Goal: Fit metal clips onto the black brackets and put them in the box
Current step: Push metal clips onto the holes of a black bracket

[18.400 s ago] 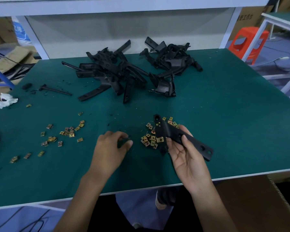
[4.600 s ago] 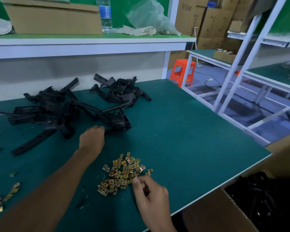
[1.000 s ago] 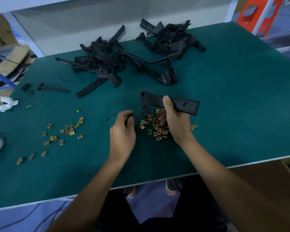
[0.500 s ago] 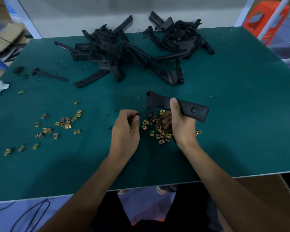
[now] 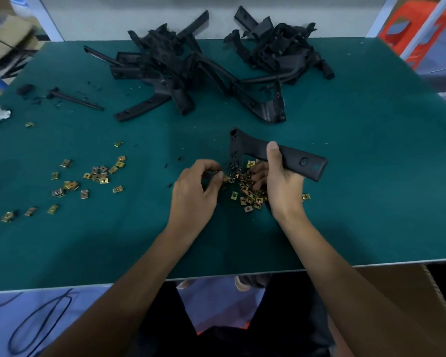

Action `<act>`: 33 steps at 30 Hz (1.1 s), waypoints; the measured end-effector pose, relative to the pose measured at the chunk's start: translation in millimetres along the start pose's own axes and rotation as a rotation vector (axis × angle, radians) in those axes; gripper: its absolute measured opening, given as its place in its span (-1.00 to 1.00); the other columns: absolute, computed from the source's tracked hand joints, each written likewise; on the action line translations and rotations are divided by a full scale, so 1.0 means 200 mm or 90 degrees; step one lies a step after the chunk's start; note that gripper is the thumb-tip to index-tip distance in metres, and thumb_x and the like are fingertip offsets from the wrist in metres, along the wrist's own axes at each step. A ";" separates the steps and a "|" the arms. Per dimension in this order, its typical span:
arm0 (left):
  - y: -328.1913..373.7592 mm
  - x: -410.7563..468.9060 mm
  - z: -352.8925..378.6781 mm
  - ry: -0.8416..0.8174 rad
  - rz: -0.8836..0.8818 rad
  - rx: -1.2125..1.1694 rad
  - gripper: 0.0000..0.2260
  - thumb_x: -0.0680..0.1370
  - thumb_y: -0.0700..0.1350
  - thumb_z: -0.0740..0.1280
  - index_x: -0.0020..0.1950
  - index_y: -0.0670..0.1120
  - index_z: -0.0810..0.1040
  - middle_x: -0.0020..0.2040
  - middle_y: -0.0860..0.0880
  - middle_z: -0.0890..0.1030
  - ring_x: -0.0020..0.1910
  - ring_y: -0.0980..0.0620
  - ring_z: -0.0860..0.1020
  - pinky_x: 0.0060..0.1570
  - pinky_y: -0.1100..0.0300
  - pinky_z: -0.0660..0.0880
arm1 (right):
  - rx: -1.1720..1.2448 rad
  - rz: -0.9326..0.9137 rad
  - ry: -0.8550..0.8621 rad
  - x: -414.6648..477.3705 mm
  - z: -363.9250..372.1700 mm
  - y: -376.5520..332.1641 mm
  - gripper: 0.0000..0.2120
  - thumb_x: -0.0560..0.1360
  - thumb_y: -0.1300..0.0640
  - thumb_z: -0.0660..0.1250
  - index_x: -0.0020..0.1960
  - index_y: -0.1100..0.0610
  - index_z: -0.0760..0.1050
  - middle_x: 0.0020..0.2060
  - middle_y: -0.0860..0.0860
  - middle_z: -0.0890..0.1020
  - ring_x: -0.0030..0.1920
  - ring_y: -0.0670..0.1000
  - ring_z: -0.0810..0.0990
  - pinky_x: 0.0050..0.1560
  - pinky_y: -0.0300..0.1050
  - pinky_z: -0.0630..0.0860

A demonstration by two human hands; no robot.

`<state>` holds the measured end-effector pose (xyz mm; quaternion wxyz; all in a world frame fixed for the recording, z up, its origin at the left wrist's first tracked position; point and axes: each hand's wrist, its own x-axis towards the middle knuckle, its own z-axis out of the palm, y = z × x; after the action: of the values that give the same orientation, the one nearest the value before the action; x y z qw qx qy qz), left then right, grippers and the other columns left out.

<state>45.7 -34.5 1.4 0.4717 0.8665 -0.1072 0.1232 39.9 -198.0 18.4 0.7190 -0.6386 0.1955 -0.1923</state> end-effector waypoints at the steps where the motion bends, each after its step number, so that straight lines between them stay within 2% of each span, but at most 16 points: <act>1: 0.00 0.00 -0.01 0.007 0.014 0.013 -0.93 0.61 -0.07 0.39 0.08 0.01 0.58 -0.03 0.16 0.60 -0.02 0.20 0.52 -0.06 0.46 0.37 | 0.002 0.000 -0.002 0.00 0.00 0.00 -0.63 0.66 -0.06 0.29 -0.20 0.16 0.56 -0.37 0.13 0.59 -0.45 0.03 0.52 -0.42 -0.11 0.48; 6: 0.00 0.01 -0.02 0.005 -0.050 -0.108 -0.87 0.62 -0.05 0.37 0.16 0.08 0.58 -0.11 0.17 0.62 -0.10 0.22 0.58 -0.18 0.42 0.44 | -0.011 0.014 0.007 -0.01 -0.01 0.00 -0.68 0.65 -0.02 0.32 -0.19 0.14 0.59 -0.37 0.08 0.62 -0.43 -0.01 0.54 -0.39 -0.14 0.50; 10: -0.01 0.02 -0.03 0.020 -0.074 -0.135 -0.86 0.62 -0.01 0.36 0.16 0.07 0.63 -0.03 0.25 0.66 0.00 0.26 0.61 -0.05 0.42 0.50 | -0.021 0.029 0.026 -0.01 -0.01 0.00 -0.69 0.62 -0.02 0.34 -0.19 0.17 0.58 -0.34 0.12 0.63 -0.41 0.00 0.56 -0.36 -0.14 0.51; 13: -0.02 0.02 -0.03 0.003 -0.108 -0.154 -0.80 0.60 -0.05 0.40 0.22 0.07 0.64 -0.01 0.30 0.66 0.02 0.30 0.61 -0.02 0.48 0.48 | -0.025 0.031 0.026 -0.01 -0.01 0.00 -0.63 0.56 -0.11 0.35 -0.19 0.20 0.57 -0.30 0.15 0.63 -0.33 0.04 0.58 -0.28 -0.09 0.53; 16: -0.01 0.02 -0.03 -0.022 -0.096 -0.155 -0.82 0.62 -0.05 0.36 0.20 0.02 0.66 -0.02 0.40 0.64 0.03 0.36 0.60 -0.03 0.51 0.46 | -0.025 0.031 0.011 -0.01 -0.01 0.00 -0.52 0.43 -0.27 0.33 -0.15 0.19 0.60 -0.23 0.19 0.68 -0.25 0.06 0.61 -0.18 -0.01 0.56; 19: 0.00 0.03 -0.04 -0.040 -0.114 -0.193 -0.90 0.61 -0.03 0.38 0.05 0.12 0.68 -0.07 0.31 0.68 -0.05 0.33 0.62 -0.10 0.48 0.48 | -0.031 0.051 0.001 -0.01 -0.01 0.00 -0.49 0.38 -0.33 0.33 -0.17 0.14 0.63 -0.25 0.14 0.70 -0.27 0.07 0.62 -0.14 0.06 0.58; 21: 0.00 0.05 -0.06 -0.055 -0.171 -0.289 -0.91 0.57 -0.01 0.43 -0.06 0.15 0.72 -0.16 0.21 0.71 -0.20 0.30 0.62 -0.22 0.46 0.48 | -0.055 0.061 0.001 -0.01 -0.02 0.01 -0.51 0.37 -0.36 0.34 -0.21 0.09 0.64 -0.24 0.09 0.71 -0.22 0.13 0.66 -0.06 0.14 0.61; 23: 0.00 0.07 -0.09 -0.078 -0.211 -0.355 -0.92 0.55 0.03 0.44 -0.08 0.15 0.73 -0.24 0.13 0.69 -0.34 0.25 0.52 -0.35 0.42 0.43 | -0.070 0.058 -0.003 -0.01 -0.02 0.01 -0.54 0.38 -0.37 0.34 -0.22 0.04 0.65 -0.21 0.08 0.72 -0.14 0.15 0.68 0.03 0.21 0.61; 27: 0.01 0.09 -0.11 -0.126 -0.211 -0.349 -0.83 0.62 0.02 0.35 -0.10 0.19 0.71 -0.25 0.12 0.65 -0.36 0.21 0.45 -0.38 0.36 0.41 | -0.078 0.050 -0.025 -0.02 -0.03 0.01 -0.63 0.39 -0.40 0.33 -0.08 -0.15 0.69 -0.09 -0.10 0.74 0.03 -0.04 0.68 0.18 0.13 0.58; 29: 0.02 0.09 -0.12 -0.158 -0.204 -0.324 -0.79 0.64 0.02 0.32 -0.15 0.14 0.69 -0.27 0.11 0.62 -0.35 0.20 0.45 -0.36 0.35 0.41 | -0.082 0.047 -0.049 -0.03 -0.03 0.00 -0.65 0.40 -0.42 0.32 -0.03 -0.23 0.68 -0.05 -0.19 0.73 0.05 -0.14 0.67 0.21 0.05 0.56; 31: 0.03 0.09 -0.13 -0.191 -0.204 -0.308 -0.74 0.65 0.02 0.30 -0.21 0.10 0.66 -0.27 0.09 0.59 -0.34 0.18 0.44 -0.33 0.34 0.40 | -0.096 0.047 -0.072 -0.04 -0.03 -0.01 -0.64 0.39 -0.45 0.30 -0.02 -0.27 0.67 -0.05 -0.24 0.72 0.00 -0.20 0.67 0.17 -0.02 0.55; 33: 0.04 0.10 -0.15 -0.213 -0.211 -0.318 -0.69 0.66 -0.01 0.29 -0.26 0.10 0.64 -0.30 0.12 0.58 -0.35 0.18 0.43 -0.32 0.35 0.40 | -0.108 0.039 -0.087 -0.05 -0.03 -0.01 -0.60 0.40 -0.46 0.29 -0.07 -0.20 0.67 -0.12 -0.19 0.72 -0.11 -0.19 0.68 0.02 -0.09 0.54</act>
<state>59.2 -15.1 29.5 0.6589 0.7380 -0.0675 -0.1288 27.4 -198.9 21.0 0.6796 -0.7025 0.1809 -0.1089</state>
